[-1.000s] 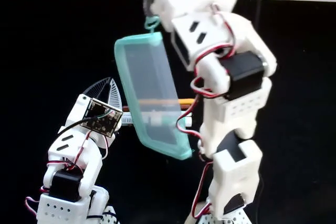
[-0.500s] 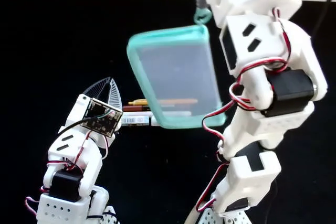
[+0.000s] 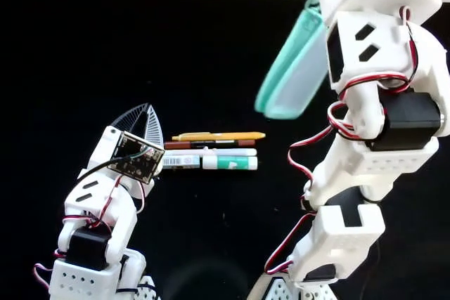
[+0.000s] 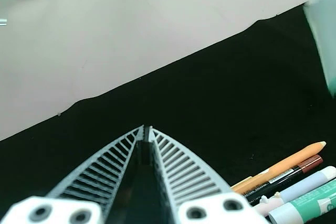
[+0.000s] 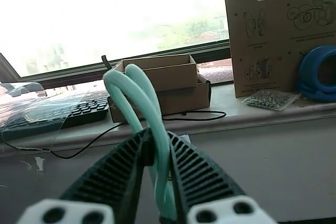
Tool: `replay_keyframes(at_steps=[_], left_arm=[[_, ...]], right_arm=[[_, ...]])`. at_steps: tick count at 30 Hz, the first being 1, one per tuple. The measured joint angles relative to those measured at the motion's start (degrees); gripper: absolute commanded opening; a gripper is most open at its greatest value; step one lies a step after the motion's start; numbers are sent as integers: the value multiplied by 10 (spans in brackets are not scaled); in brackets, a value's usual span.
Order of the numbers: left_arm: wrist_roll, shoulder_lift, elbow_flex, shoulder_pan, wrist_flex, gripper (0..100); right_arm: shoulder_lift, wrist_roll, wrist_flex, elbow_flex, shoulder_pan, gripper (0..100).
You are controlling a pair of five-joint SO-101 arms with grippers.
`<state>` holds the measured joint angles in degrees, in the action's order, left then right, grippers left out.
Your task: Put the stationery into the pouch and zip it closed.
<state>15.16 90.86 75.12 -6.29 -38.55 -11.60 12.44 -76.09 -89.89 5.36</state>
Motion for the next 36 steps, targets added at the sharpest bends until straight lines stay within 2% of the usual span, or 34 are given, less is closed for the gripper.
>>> replay_keyframes(at_steps=[14, 27, 36], left_arm=[[0, 0, 0, 0, 0, 7], [0, 0, 0, 0, 0, 7], [0, 0, 0, 27, 0, 7]], right_arm=[[0, 0, 0, 0, 6, 6], [1, 0, -4, 84, 125, 6], [1, 0, -19, 84, 163, 6]])
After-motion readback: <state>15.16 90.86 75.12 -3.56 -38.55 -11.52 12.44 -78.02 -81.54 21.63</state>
